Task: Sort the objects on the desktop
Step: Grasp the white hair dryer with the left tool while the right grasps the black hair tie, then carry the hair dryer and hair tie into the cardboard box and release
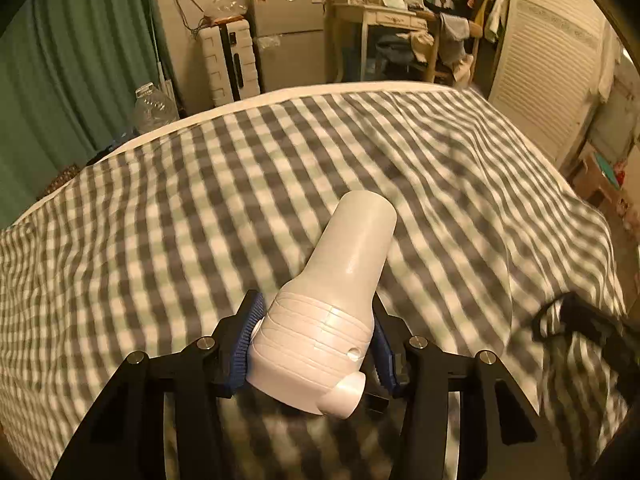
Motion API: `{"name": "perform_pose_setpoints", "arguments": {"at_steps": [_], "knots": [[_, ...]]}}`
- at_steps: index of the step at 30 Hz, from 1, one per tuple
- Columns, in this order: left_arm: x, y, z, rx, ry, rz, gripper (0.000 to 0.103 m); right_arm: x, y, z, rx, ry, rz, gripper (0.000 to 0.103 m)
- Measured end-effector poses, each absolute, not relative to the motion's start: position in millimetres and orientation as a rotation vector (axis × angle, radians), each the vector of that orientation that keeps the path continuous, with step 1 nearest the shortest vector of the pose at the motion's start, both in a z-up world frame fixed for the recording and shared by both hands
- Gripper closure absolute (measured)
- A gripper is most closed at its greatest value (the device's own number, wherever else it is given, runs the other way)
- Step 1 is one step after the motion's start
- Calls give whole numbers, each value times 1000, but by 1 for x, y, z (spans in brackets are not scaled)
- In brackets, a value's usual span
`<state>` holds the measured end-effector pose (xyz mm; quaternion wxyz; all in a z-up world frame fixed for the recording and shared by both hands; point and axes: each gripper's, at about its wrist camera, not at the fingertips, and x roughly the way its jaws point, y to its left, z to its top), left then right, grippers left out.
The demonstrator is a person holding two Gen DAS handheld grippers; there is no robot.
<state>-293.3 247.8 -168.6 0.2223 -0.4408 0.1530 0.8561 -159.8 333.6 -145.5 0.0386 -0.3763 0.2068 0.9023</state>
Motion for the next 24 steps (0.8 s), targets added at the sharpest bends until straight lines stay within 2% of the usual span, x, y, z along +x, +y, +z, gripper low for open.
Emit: {"name": "perform_pose_setpoints", "arguments": {"at_steps": [5, 14, 18, 21, 24], "knots": [[-267, 234, -154, -1205, 427, 2396, 52, -156, 325, -128, -1154, 570, 2773, 99], [-192, 165, -104, -1224, 184, 2456, 52, -123, 282, -75, -1156, 425, 2874, 99], [-160, 112, -66, -1214, 78, 2557, 52, -91, 251, -47, -1177, 428, 2961, 99], [-134, 58, -39, -1217, -73, 2683, 52, -70, 217, -24, -1216, 510, 3052, 99], [-117, 8, -19, -1233, -175, 2806, 52, -63, 169, 4, -1239, 473, 3163, 99]]}}
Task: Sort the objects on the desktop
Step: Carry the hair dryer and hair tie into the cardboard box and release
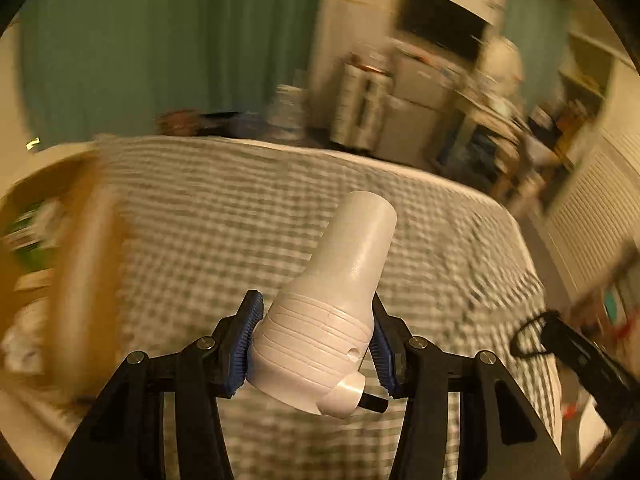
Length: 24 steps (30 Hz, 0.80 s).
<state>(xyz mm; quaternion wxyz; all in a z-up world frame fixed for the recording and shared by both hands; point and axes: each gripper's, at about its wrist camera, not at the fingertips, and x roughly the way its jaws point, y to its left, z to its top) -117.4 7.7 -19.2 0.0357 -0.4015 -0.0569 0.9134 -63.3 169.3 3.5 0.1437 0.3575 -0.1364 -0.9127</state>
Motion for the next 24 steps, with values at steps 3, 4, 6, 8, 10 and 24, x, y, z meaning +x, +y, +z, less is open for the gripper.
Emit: {"name": "perform_pose_setpoints", "arguments": {"at_steps": [3, 4, 6, 8, 10, 24], "knots": [[-112, -51, 6, -1226, -256, 2948, 52, -69, 103, 37, 976, -282, -2529, 99], [-108, -70, 12, -1213, -272, 2998, 52, -71, 83, 46, 954, -253, -2501, 99], [-98, -112, 22, -1201, -302, 3096, 52, -76, 37, 65, 912, -202, -2431, 99], [-87, -156, 26, -1225, -340, 3193, 51, -86, -6, 78, 892, -157, -2375, 99], [-81, -196, 20, -1288, -421, 3271, 51, -100, -54, 84, 887, -120, -2300, 99], [-83, -265, -32, -1401, -587, 3193, 0, -176, -185, 22, 1036, -136, -2235, 20]]}}
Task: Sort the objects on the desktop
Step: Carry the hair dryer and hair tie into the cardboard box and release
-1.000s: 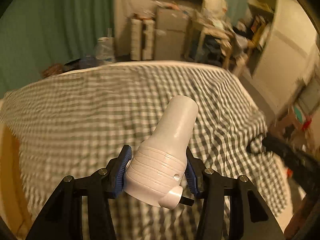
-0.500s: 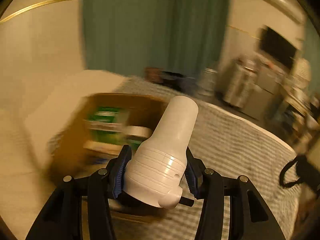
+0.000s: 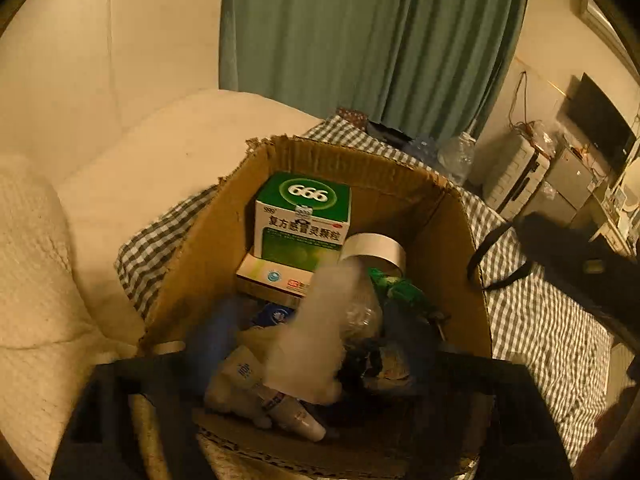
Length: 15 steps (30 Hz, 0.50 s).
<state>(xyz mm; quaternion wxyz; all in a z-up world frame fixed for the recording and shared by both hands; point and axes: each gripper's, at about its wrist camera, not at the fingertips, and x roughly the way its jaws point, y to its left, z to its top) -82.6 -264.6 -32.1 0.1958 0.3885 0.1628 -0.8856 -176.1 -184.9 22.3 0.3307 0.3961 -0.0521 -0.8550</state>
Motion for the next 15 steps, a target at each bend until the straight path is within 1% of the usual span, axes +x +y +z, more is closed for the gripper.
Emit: {"name": "perform_pose_setpoints", "arguments": {"at_steps": [1, 4, 6, 7, 10, 12, 15], "knots": [[-82, -267, -30, 1092, 456, -2476, 0, -179, -183, 25, 1032, -135, -2260, 11], [-83, -273, -28, 1133, 450, -2449, 0, -180, -166, 38, 1038, -185, -2311, 11], [-81, -269, -20, 1129, 442, -2467, 0, -177, -146, 52, 1039, -277, -2293, 11], [-78, -266, -15, 1125, 438, -2476, 0, -175, -141, 57, 1033, -288, -2285, 11], [-69, -253, 7, 1098, 393, -2537, 0, -154, -118, 85, 1001, -195, -2396, 11], [-59, -239, 28, 1041, 322, -2587, 0, -132, -94, 101, 955, -139, -2469, 11], [-44, -212, 48, 1012, 250, -2685, 0, -96, -54, 113, 901, -52, -2623, 6]]}}
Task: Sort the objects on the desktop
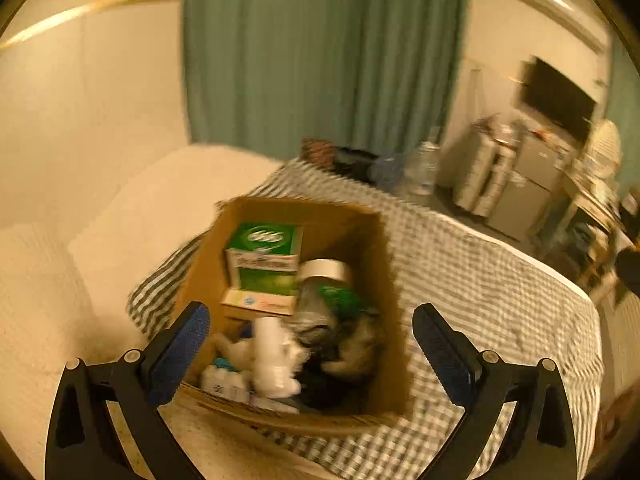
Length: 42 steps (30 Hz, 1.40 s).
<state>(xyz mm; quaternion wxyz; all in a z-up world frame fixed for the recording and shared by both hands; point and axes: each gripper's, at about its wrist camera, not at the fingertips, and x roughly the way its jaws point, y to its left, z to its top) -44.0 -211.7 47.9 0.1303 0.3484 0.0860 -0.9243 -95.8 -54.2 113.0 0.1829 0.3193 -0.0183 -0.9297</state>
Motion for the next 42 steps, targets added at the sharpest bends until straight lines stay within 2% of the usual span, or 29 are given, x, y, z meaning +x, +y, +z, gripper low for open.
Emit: {"name": "perform_pose_setpoints", "arguments": {"at_steps": [3, 7, 11, 17, 24, 31, 42], "knots": [[-32, -176, 60, 1040, 139, -2748, 0, -61, -13, 110, 886, -41, -2723, 0], [-10, -136, 72, 965, 0, -2875, 0, -29, 28, 90, 961, -102, -2826, 0], [4, -111, 53, 991, -65, -2924, 0, -8, 55, 55, 1038, -204, -2883, 0], [7, -107, 4, 1078, 76, -2841, 0, 7, 76, 24, 1065, -206, -2929, 0], [-2, -111, 8, 1043, 115, -2857, 0, -13, 92, 1, 1126, -279, -2929, 0], [-13, -106, -1, 1086, 115, -2848, 0, -27, 86, -14, 1148, -176, -2971, 0], [-8, -105, 6, 1043, 189, -2883, 0, -35, 94, -32, 1284, -232, -2943, 0]]}}
